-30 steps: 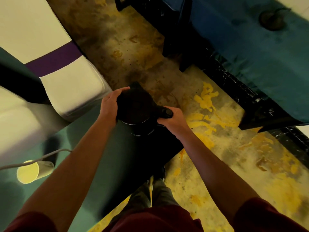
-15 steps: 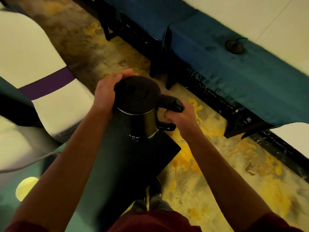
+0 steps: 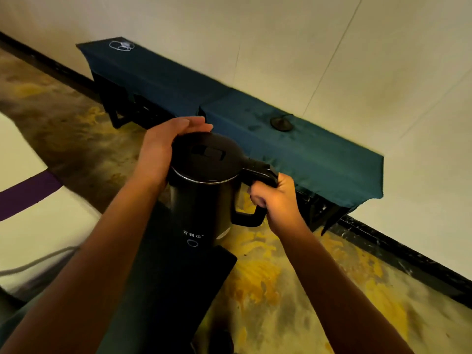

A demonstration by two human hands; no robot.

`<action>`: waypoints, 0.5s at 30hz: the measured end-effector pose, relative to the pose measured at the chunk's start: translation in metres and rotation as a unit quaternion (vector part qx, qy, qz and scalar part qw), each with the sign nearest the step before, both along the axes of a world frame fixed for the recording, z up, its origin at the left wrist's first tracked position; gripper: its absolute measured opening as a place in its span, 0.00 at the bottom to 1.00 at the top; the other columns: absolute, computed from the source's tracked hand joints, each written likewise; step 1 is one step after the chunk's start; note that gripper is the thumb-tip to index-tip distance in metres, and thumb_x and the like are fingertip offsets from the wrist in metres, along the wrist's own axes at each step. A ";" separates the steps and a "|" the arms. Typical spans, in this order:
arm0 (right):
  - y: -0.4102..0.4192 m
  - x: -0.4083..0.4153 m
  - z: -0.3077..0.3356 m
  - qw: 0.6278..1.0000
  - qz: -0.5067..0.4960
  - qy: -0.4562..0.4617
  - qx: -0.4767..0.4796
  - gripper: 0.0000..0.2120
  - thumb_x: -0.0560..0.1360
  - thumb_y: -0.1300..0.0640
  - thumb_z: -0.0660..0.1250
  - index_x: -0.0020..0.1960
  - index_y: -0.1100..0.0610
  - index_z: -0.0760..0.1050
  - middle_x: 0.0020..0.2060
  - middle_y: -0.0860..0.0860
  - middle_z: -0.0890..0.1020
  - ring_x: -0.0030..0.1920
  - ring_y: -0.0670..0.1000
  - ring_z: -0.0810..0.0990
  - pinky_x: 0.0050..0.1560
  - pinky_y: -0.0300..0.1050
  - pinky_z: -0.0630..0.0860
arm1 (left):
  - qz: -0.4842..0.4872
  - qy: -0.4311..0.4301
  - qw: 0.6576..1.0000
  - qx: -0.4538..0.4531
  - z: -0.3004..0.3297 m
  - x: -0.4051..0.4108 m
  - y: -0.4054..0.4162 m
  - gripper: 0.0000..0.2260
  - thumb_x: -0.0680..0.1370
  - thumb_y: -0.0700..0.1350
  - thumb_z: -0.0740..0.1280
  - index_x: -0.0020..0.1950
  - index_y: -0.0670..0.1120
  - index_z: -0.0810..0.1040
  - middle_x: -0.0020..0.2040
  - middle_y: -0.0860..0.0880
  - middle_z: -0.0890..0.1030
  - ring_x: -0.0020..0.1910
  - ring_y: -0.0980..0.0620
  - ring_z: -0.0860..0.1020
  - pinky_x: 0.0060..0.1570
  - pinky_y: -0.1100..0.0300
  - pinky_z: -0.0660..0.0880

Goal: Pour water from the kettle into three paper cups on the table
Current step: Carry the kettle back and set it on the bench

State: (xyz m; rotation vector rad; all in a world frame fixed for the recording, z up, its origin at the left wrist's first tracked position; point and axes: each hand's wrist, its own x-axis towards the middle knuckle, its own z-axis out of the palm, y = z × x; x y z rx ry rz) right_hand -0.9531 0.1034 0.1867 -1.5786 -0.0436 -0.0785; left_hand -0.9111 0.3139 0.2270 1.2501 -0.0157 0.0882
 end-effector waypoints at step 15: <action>-0.124 -0.050 0.044 0.997 -0.032 -0.029 0.066 0.25 0.73 0.41 0.69 0.32 0.60 0.68 0.25 0.53 0.64 0.24 0.50 0.61 0.31 0.52 0.54 | -0.042 -0.031 0.999 -0.012 0.035 -0.031 -0.130 0.16 0.82 0.43 0.57 0.57 0.39 0.82 0.55 0.39 0.85 0.57 0.42 0.83 0.65 0.44 0.76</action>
